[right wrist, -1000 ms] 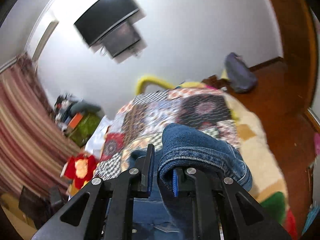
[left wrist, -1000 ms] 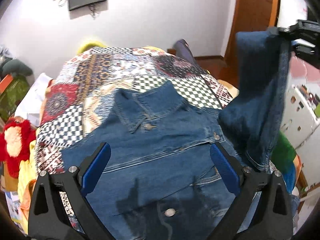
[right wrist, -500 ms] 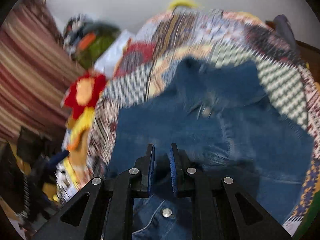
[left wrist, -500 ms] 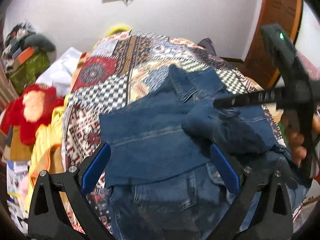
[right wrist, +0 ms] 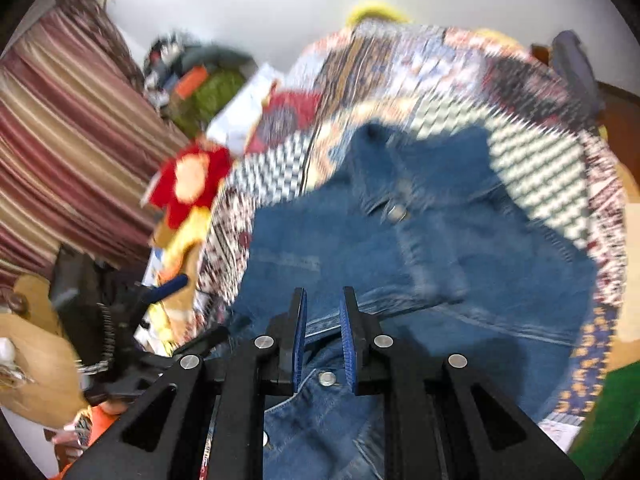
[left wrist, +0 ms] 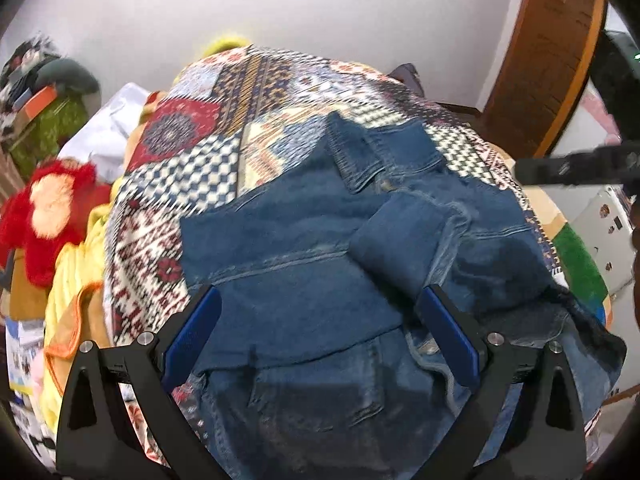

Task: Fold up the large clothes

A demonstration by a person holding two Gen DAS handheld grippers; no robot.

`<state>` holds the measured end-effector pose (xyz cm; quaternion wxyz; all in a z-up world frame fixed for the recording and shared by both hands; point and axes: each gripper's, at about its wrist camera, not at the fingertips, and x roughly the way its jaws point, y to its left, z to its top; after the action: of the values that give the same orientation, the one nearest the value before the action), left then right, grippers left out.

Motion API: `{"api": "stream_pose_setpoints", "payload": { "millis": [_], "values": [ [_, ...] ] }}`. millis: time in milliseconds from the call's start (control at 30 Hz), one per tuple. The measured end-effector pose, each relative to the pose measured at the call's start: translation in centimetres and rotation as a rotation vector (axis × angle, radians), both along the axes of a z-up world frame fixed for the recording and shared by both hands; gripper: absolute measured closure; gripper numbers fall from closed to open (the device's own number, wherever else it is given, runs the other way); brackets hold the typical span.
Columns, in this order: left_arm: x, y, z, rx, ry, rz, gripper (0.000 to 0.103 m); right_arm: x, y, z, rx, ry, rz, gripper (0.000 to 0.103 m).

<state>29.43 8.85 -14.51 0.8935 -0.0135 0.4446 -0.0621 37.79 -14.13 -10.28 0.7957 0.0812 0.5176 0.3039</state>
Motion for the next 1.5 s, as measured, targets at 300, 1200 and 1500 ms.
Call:
{"api": "stream_pose_setpoints", "payload": {
  "millis": [300,1200,1500],
  "values": [
    [4.5,-7.3,0.5,0.081,0.01,-0.153,0.003,-1.0,-9.9,3.3,-0.214,-0.185,-0.139,0.09],
    [11.0,-8.7,-4.0,0.216,0.081,-0.147,0.075,-0.5,-13.4,-13.2,-0.37,0.021,-0.104,0.09],
    [8.8,1.4,-3.5,0.004,0.14,0.038,0.077,-0.7,-12.6,-13.0,-0.426,-0.001,-0.111,0.09]
  ]
}}
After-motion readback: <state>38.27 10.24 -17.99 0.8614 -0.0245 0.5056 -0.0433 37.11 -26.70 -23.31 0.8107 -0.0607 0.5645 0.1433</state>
